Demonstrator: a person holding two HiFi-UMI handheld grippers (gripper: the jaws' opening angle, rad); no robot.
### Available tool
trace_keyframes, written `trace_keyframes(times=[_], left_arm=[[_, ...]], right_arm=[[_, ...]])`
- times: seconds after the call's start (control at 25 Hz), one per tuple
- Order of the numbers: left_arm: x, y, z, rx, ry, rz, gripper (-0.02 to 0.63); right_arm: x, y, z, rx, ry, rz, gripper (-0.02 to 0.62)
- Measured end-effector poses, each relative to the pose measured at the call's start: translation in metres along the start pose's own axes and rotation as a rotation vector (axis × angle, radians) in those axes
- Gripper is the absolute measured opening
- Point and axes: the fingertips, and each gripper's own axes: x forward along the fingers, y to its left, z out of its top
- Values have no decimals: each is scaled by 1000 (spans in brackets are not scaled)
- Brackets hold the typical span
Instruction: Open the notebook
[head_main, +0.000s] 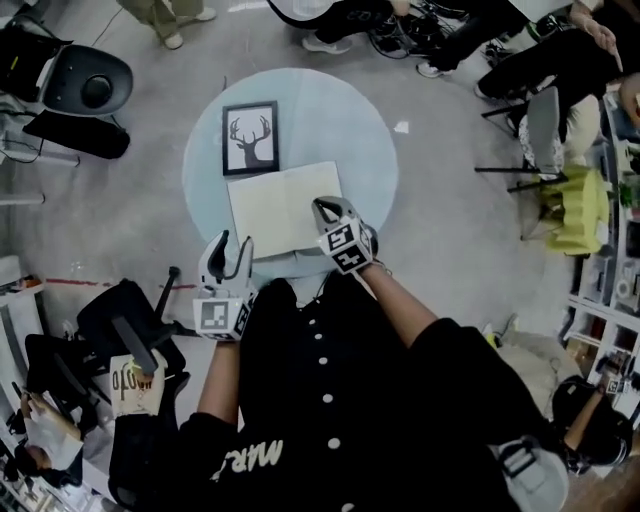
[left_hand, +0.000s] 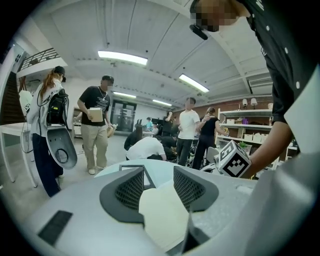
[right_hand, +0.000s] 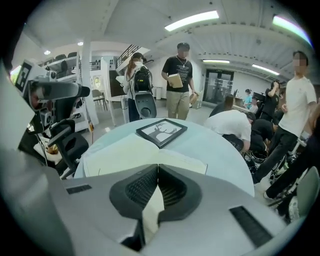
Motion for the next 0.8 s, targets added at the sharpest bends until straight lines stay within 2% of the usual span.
trace_keyframes(times=[0.16,0.28,0.36,0.56,0.8], left_arm=[[-2,6,14,3,-19,-9,183],[-3,13,25,16,-36,-8,183],[-13,15,36,27,-53,12,165],[-26,23,87,34,-153,67,3],[-36,22,142,8,-204,92,3]], right_arm=[[-14,-2,15,16,-22,-24,8],[-25,-9,32,41,-85,-54,8],[-45,-10,49,87,-181,-70,6],[-126,-40,110,237,-455,-110,3],[-213,-66,159,282,-609,-142,1]])
